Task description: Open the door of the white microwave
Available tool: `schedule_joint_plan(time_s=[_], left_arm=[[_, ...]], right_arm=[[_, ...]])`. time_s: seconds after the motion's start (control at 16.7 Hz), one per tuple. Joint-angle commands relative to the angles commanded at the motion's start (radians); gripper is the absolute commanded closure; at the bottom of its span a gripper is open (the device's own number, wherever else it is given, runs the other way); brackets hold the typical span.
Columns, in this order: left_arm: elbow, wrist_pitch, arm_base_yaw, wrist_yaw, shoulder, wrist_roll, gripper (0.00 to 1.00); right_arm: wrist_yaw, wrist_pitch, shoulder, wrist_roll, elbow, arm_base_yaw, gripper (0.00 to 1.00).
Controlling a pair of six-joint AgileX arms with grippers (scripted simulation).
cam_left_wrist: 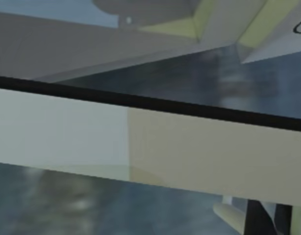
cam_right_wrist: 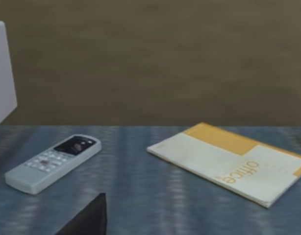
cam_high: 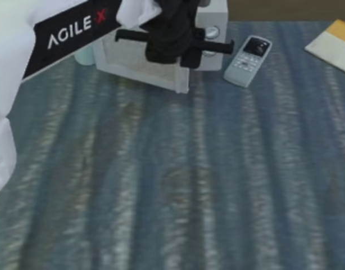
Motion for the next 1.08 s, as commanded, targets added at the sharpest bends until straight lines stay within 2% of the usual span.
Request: schedule_joint_plan(time_s=[0.24, 1.08], left_arm=[[-0.082, 0.041, 0.011, 0.026, -0.053, 0.055, 1.0], [-0.086, 0.042, 0.012, 0.027, -0.055, 0.058, 1.0]], right_arm=[[0.0, 0.0, 0.0, 0.0, 0.0, 0.0, 0.0], [0.0, 0.0, 0.0, 0.0, 0.0, 0.0, 0.0]])
